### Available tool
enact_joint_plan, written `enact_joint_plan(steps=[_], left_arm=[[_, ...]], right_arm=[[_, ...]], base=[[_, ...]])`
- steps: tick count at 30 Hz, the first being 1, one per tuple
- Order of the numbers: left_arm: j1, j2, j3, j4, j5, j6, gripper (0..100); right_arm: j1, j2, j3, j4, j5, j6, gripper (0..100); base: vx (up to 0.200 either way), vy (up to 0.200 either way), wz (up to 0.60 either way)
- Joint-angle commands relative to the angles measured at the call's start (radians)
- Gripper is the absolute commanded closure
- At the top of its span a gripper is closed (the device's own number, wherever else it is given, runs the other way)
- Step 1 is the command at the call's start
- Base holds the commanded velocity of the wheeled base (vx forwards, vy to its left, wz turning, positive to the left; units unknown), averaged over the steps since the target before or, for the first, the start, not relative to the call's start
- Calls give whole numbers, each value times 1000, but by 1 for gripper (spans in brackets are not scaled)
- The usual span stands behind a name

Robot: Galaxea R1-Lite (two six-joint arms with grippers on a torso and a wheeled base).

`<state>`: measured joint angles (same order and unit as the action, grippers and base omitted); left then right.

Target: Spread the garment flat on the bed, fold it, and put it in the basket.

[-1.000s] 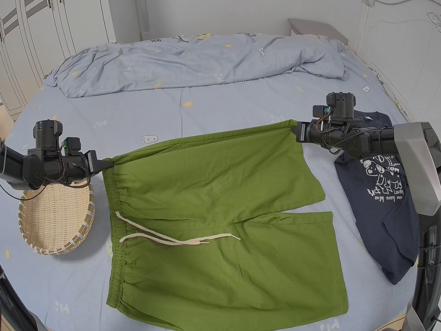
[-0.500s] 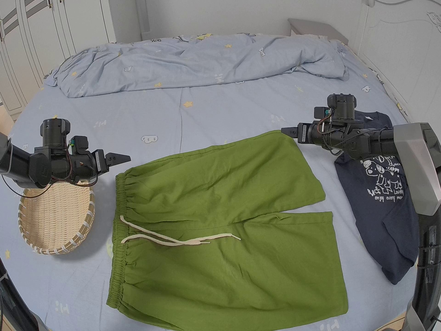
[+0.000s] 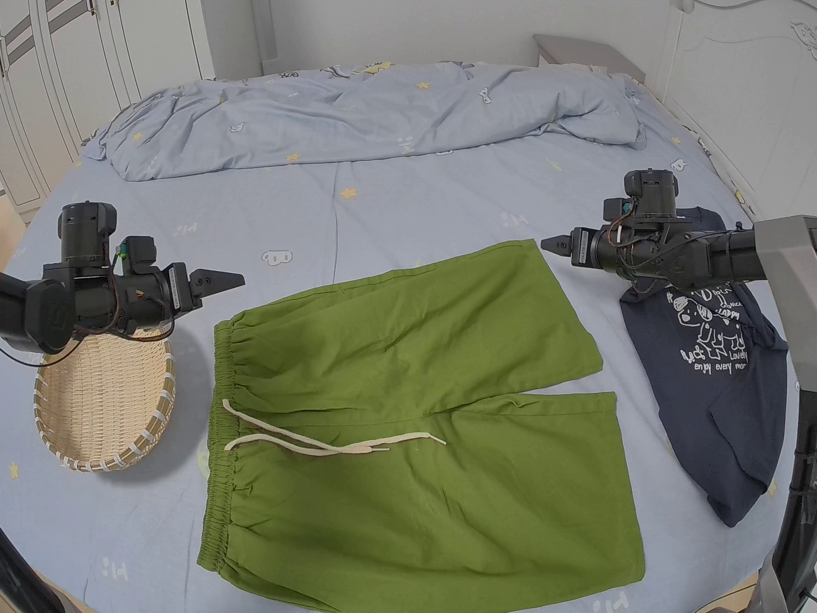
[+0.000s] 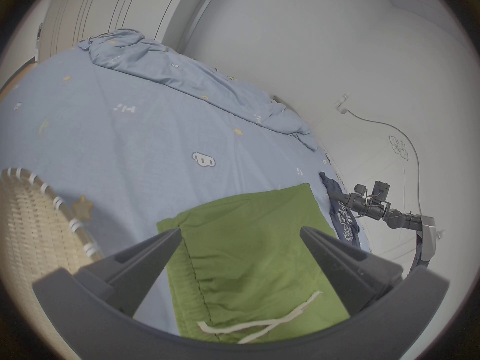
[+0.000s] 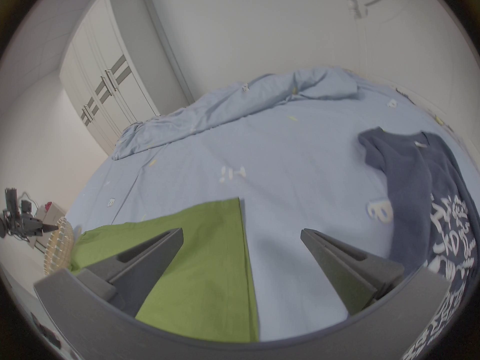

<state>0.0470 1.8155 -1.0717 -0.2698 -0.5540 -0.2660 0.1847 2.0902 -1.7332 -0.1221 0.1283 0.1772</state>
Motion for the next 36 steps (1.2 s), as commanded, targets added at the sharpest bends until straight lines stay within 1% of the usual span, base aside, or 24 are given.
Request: enact_joint_plan(steps=[1,3,4,5,6,8,11,12,13,15,16,17,18,22,27,31,35,36], left_arm=[[11,-225,228,4,-10,-25,0],[11,-251,299,4,-12,-35,0],[11,-266,358,4,-12,-42,0],[11,-274,400,4,-14,-44,0],[11,-274,400,4,-14,-44,0],[11,-295,544,4,-15,-44,0],[10,-321,630,3,-15,-41,0],[10,-349,681,3,-15,-44,0],[10,-357,693,3,-15,-42,0],[10,-397,759,1,-15,-44,0],[10,-400,763,1,-15,-42,0],[8,-417,799,1,-17,-42,0],[8,-423,837,0,-18,-39,0],[11,-417,872,0,-17,-38,0],[34,-398,901,0,-17,-35,0],[-1,-354,906,0,-20,-35,0],[-6,-305,897,0,-86,-33,0],[-4,-294,895,0,-92,-33,0]], right_arm=[[1,-303,357,47,31,136,0],[7,-361,465,47,65,162,0],[19,-409,550,44,79,173,0],[27,-438,607,41,83,177,0],[27,-438,607,41,83,177,0],[39,-538,790,38,85,182,0],[36,-616,894,38,100,180,0],[29,-677,954,38,140,180,0],[25,-696,969,38,154,180,0],[2,-786,1034,38,249,179,0],[1,-789,1035,38,254,179,0],[-10,-817,1051,39,290,177,0],[-7,-840,1058,44,298,179,0],[-7,-854,1069,47,297,177,0],[-13,-851,1083,45,297,177,0],[-7,-851,1086,45,297,176,0],[-7,-851,1094,41,297,173,0],[-7,-851,1095,41,295,173,0]], base=[[0,0,0],[0,0,0],[0,0,0],[0,0,0],[0,0,0],[0,0,0],[0,0,0],[0,0,0],[0,0,0],[0,0,0],[0,0,0],[0,0,0],[0,0,0],[0,0,0],[0,0,0],[0,0,0],[0,0,0],[0,0,0]])
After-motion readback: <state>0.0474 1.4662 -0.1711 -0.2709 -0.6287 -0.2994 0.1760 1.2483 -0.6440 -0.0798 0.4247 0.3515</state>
